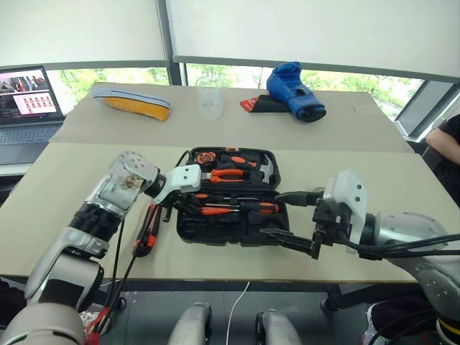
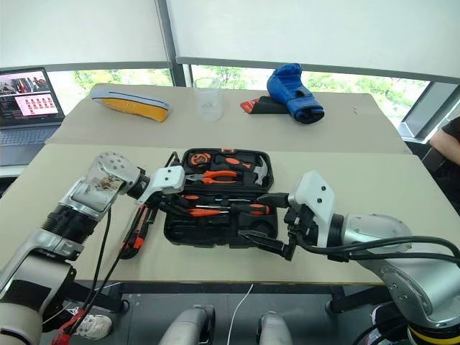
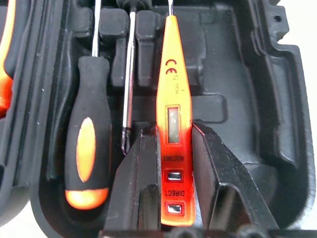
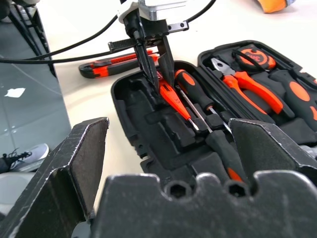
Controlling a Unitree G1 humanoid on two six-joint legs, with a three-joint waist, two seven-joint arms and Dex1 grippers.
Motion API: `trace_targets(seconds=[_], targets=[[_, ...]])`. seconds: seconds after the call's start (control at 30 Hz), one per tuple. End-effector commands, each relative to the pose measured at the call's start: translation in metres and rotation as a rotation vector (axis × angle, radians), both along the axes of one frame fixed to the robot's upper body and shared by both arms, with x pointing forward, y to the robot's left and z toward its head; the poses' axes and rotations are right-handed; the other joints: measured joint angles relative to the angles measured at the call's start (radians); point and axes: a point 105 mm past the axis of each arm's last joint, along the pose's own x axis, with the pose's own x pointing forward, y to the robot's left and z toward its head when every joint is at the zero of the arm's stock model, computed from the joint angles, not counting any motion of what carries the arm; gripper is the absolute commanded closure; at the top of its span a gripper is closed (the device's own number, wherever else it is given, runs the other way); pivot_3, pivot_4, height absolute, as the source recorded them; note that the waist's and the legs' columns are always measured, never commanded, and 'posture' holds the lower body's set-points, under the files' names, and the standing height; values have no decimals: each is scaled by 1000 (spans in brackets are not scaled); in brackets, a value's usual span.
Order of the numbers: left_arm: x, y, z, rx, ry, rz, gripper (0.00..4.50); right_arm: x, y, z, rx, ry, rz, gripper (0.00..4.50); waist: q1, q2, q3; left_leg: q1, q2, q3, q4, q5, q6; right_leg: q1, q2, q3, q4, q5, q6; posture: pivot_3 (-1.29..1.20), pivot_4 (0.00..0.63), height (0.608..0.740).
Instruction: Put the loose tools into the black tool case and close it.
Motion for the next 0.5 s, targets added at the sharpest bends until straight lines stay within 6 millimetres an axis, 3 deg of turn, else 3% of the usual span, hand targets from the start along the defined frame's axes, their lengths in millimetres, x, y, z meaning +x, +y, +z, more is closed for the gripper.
trace_targets(seconds=[0.03,0.13,0.2,0.4,0.5], targets=[[2,-4,-1,17,0,-15,4063,-4,1,11,18,-48,4,0,0,0,0,0,0,0,0,0,0,0,0,0,0,0,0,0,150,740],[7,-2,-4,44,-25,-1,4063,-4,1,11,17,-48,3,0,-1,0,0,0,0,0,0,1,2,0,0,0,0,0,0,0,150,740],[5,-2,-1,12,-1,-10,3052,-4,2,10,17,-48,6,0,-1,0,0,0,0,0,0,1,2,0,0,0,0,0,0,0,150,740],[2,7,17,-106,23,17,894,-6,3,8,24,-37,12,0,-3,0,0,0,1,0,0,1,2,0,1,0,0,0,0,0,150,740],[6,16,23,-195,25,74,894,-6,3,5,19,-31,13,0,-4,0,0,0,2,0,0,1,2,0,1,0,0,0,0,0,150,740]])
